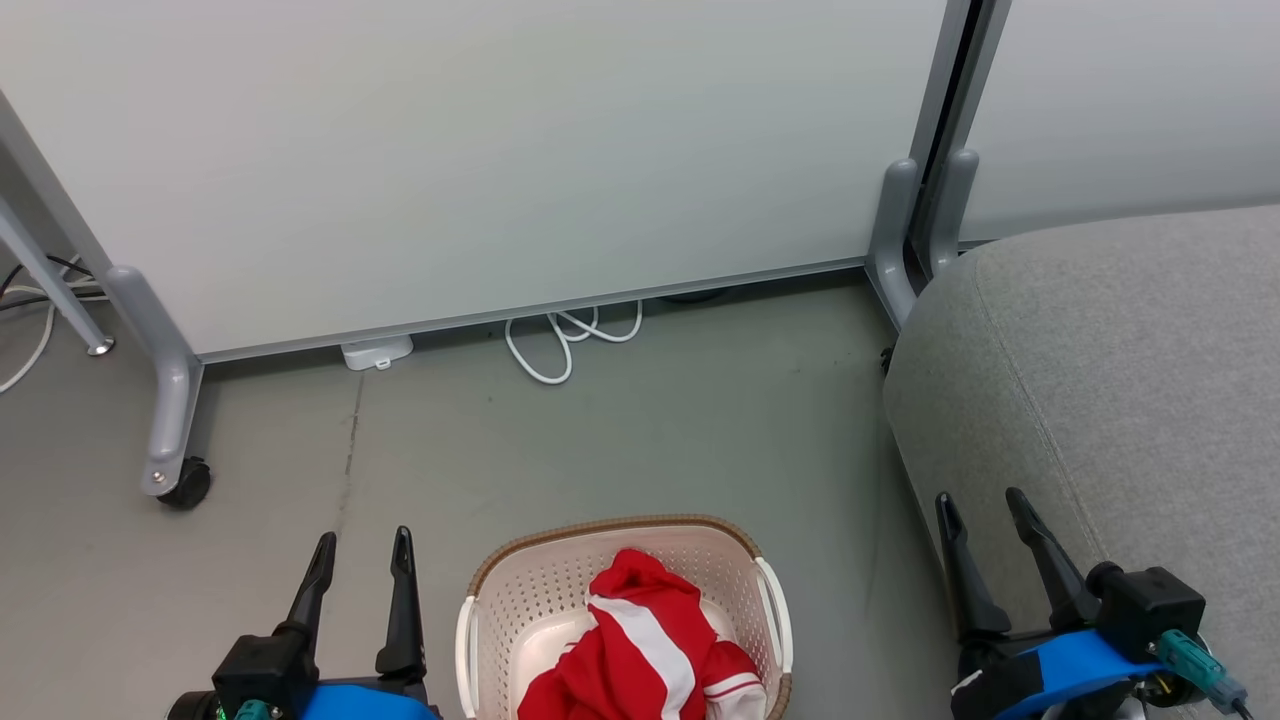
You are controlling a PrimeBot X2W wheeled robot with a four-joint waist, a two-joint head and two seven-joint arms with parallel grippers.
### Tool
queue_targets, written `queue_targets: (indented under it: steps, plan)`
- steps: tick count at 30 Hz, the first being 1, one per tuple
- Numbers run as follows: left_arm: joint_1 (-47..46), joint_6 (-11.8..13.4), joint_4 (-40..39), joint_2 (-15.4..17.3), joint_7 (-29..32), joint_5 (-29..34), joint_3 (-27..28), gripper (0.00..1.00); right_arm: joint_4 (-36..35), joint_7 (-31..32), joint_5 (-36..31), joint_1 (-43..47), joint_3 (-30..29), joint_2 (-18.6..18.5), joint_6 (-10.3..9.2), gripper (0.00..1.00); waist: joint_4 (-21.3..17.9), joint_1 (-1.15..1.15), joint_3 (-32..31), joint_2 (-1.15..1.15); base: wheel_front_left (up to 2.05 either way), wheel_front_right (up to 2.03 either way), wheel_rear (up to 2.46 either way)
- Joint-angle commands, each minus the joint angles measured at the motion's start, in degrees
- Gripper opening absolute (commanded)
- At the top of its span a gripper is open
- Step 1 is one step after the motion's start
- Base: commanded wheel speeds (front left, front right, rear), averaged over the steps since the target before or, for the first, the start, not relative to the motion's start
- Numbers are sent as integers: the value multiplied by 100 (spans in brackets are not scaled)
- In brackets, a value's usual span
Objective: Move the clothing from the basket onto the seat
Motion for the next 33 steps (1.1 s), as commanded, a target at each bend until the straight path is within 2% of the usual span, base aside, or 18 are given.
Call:
queue_targets:
  steps: [1, 6, 12, 22, 33]
  plan:
    - [40, -13, 13, -1, -29, -23, 0, 100, -29, 9, -18, 22, 19, -32, 10, 100, -27, 0, 30, 0, 0, 0, 0]
    - [-32, -25, 93, -1, -29, -59, 1, 100, -104, 13, -20, -123, 165, -30, 10, 100, -216, 0, 269, 0, 0, 0, 0]
    - [-393, -72, 399, 25, -28, -92, -30, 100, -268, 17, -90, -406, 405, -29, 6, 100, -579, 0, 889, 0, 0, 0, 0]
    - [-1517, -163, 1544, 162, 76, -150, -197, 100, -634, -68, -273, -1198, 869, -23, 6, 100, -1165, 0, 2156, 0, 0, 0, 0]
    - [-2883, -252, 2896, 254, 318, -302, -446, 100, -886, -171, -267, -1775, 1076, -23, 6, 100, -1442, 0, 3372, 0, 0, 0, 0]
